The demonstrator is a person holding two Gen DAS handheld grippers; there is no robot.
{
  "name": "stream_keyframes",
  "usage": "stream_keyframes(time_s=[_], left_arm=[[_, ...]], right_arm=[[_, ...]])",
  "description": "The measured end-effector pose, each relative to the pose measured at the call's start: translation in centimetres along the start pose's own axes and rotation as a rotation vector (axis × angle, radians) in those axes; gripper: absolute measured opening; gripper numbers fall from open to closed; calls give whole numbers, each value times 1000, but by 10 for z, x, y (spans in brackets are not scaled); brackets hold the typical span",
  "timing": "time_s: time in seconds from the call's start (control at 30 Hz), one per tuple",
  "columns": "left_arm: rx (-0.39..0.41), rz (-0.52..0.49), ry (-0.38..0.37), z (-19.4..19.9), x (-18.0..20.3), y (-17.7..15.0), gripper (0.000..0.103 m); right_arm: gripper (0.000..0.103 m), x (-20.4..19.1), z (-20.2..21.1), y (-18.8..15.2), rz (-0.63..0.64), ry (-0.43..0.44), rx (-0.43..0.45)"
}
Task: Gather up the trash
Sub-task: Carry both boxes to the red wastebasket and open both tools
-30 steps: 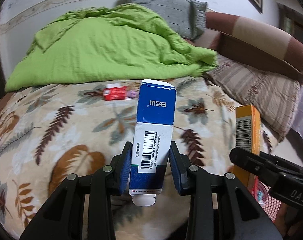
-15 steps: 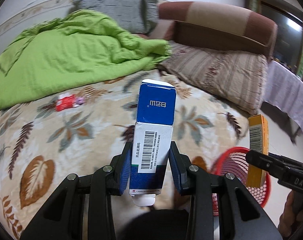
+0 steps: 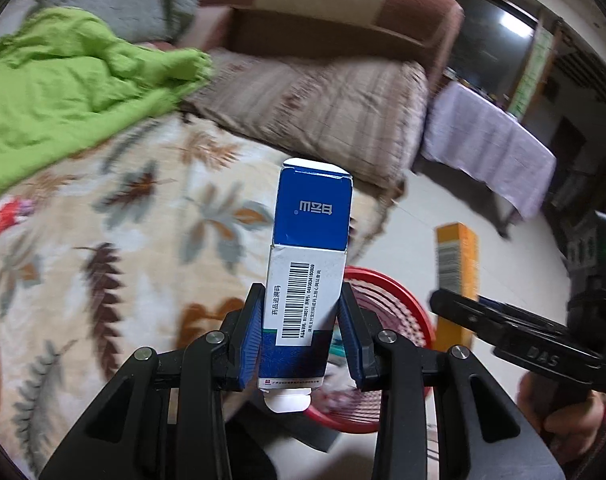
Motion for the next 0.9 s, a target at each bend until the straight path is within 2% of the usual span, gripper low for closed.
stream_keyframes(time_s=[0.23,0.37,0.4,0.43,0.47,0.7,0.77,0.83,0.9], left_arm=[[-94,-34,-69,-39,25,-12,34],[-115,-44,-84,-51,28,-10,35],[-118,-43,-83,-54,28,-10,42],[-119,-38,-82,-55,27,-8,57],[-112,-28,-82,-55,26,-8,61],[-86,-47,-68,-48,24,-8,65],[-67,-69,-50,-42,24,-8,67],[-39,-90,-32,-33,25,-8,73],[-11,-106,-16,-23,24,-8,78]], right_arm=[[58,29,-16,-6,-67,-35,-40],[60,37,-22,-7,-86,-48,-58],[61,38,-23,-6,-90,-49,-57],[63,39,-23,-6,-92,-49,-56],[64,40,-22,-6,-93,-53,-54],[69,40,-19,-3,-93,-103,-32],[71,39,-14,-3,-88,-155,-5],[79,34,-7,-3,-72,-249,40],[81,29,-2,-3,-63,-298,80]])
Point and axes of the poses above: each gripper's, at about its wrist camera, not at the fingertips, and z roughly against the way its jaws point, x to its right, y to its top, the point moved 4 cm from there along -z, roughly the way its jaws point, and after that the axes turned 5 degrees about -z, right-handed, at the moved point
